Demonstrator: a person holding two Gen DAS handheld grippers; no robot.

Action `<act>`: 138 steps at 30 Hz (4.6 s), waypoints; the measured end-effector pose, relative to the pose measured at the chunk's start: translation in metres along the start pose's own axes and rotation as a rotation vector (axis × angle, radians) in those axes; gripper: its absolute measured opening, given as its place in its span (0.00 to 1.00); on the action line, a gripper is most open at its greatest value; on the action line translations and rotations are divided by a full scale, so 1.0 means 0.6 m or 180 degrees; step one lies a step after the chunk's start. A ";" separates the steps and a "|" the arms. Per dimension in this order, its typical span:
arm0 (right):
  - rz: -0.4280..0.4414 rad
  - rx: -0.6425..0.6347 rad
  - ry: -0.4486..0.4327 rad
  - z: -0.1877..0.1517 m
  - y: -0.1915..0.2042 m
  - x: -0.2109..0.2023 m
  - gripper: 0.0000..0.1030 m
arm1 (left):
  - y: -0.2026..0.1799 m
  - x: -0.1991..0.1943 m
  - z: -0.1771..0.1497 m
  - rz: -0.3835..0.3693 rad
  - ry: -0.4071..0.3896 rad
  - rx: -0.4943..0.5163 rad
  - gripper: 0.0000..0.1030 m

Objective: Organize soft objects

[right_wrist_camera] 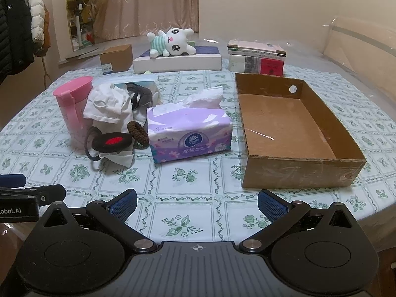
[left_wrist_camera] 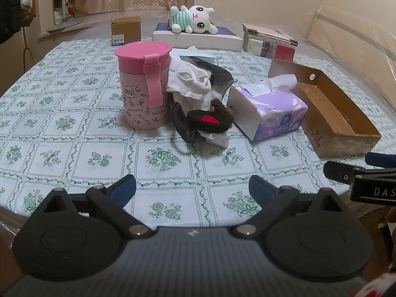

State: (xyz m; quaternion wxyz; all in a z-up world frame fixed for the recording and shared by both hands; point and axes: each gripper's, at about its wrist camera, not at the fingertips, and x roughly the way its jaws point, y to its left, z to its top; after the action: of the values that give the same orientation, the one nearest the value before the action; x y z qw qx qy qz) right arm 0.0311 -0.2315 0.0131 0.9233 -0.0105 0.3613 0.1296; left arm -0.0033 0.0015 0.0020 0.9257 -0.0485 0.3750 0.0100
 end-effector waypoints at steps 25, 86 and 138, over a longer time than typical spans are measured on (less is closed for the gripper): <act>-0.0013 0.0019 0.0021 -0.002 0.000 0.003 1.00 | 0.000 0.001 0.000 -0.0008 0.0005 -0.0062 0.94; 0.0211 -0.0064 -0.0178 0.041 -0.011 0.076 1.00 | -0.007 0.102 0.067 -0.0117 -0.0077 0.0204 0.82; 0.0589 -0.1199 -0.0351 0.086 0.152 0.187 0.60 | 0.114 0.084 0.061 -0.0152 -0.0355 0.0057 0.56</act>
State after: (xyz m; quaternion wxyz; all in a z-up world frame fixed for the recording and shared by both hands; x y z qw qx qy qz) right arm 0.1219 -0.1115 -0.0171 0.9076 -0.1425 0.2791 0.2794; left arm 0.0546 0.0724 -0.0128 0.9455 -0.0485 0.3216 -0.0128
